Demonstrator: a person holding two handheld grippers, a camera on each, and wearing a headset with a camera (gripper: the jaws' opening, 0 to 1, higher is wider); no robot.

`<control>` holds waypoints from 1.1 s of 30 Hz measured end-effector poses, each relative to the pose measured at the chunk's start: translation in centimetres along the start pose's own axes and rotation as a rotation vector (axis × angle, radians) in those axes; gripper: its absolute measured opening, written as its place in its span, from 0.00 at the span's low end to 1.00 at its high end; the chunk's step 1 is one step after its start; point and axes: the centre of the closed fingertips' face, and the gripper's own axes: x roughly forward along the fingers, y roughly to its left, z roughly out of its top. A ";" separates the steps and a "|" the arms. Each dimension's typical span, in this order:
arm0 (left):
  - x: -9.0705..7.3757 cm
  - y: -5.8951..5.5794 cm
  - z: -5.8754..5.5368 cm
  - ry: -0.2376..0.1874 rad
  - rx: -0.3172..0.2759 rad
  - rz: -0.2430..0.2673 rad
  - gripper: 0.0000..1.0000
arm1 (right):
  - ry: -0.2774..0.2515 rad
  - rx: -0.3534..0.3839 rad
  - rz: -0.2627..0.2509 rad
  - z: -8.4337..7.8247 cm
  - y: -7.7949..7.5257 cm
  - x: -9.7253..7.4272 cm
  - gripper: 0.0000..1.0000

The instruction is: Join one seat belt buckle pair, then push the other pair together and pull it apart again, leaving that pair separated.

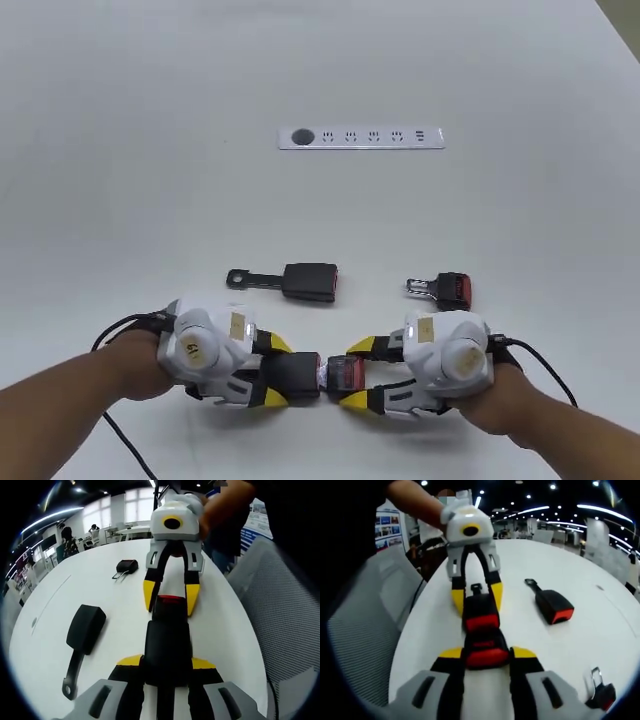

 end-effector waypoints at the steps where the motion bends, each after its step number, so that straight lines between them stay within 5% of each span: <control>1: 0.0 0.0 0.0 -0.005 -0.002 0.000 0.34 | -0.007 0.005 -0.004 0.1 0.0 0.0 0.34; 33: -0.3 -0.2 -0.1 -0.052 0.026 -0.040 0.34 | -0.067 0.032 -0.065 0.1 0.0 -0.1 0.34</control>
